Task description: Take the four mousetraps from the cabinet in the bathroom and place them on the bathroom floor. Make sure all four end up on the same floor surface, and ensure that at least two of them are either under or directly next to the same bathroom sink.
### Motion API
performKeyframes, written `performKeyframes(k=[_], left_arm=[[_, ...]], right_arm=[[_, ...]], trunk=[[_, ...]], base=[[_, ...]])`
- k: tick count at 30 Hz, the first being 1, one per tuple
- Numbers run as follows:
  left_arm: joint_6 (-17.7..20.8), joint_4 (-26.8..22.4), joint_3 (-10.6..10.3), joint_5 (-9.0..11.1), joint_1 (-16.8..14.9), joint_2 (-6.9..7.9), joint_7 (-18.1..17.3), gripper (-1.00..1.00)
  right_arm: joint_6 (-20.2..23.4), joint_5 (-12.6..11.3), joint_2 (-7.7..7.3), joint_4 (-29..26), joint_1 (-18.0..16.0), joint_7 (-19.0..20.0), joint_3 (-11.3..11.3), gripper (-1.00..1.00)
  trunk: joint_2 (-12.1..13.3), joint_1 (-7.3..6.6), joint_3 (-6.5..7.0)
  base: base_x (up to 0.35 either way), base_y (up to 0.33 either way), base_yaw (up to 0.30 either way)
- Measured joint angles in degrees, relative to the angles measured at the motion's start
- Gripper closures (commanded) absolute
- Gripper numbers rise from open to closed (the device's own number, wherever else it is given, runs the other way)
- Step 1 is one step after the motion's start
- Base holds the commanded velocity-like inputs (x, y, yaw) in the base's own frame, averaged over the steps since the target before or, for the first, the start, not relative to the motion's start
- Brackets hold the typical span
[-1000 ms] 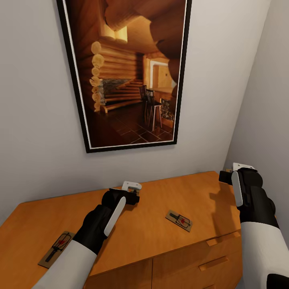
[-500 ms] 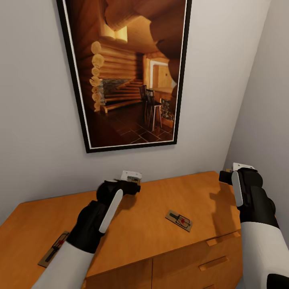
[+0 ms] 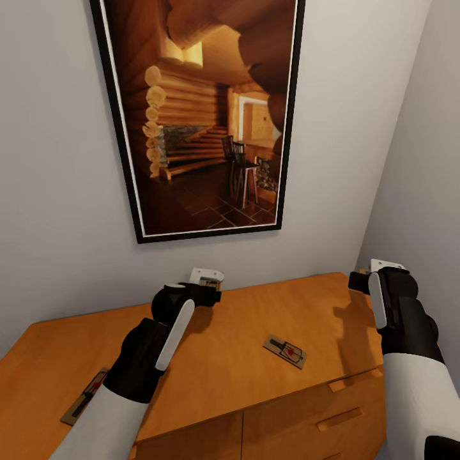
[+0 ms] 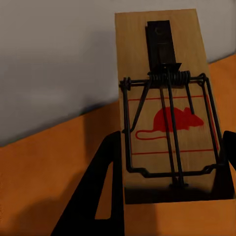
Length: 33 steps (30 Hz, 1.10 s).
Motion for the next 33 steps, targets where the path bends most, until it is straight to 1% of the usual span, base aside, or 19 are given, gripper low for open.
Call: performKeyframes(k=[8, 11, 21, 33], left_arm=[[-0.1, -0.1, 0.3, 0.0, 0.0, 0.16, 0.1, 1.00], [0.0, -0.3, 0.3, -0.1, 0.0, 0.21, 0.2, 1.00], [0.0, -0.4, 0.2, 0.3, 0.0, 0.32, 1.1, 1.00], [-0.1, -0.4, 0.2, 0.6, 0.0, 0.34, 1.2, 1.00]], right_arm=[[0.0, 0.1, 0.15, 0.0, 0.0, -0.1, 0.1, 1.00], [0.0, 0.1, 0.14, -0.1, 0.0, -0.2, 0.1, 1.00], [0.0, 0.1, 0.41, 0.0, 0.0, -0.2, 0.1, 1.00], [0.0, -0.3, 0.50, 0.9, 0.0, -0.1, 0.2, 1.00]], trunk=[[0.0, 0.00, 0.00], [0.0, 0.02, 0.00], [0.0, 0.04, 0.00], [0.0, 0.04, 0.00]], base=[[-0.008, 0.000, 0.000], [-0.171, 0.000, 0.000], [-0.314, -0.004, 0.000], [-0.344, -0.064, 0.000]])
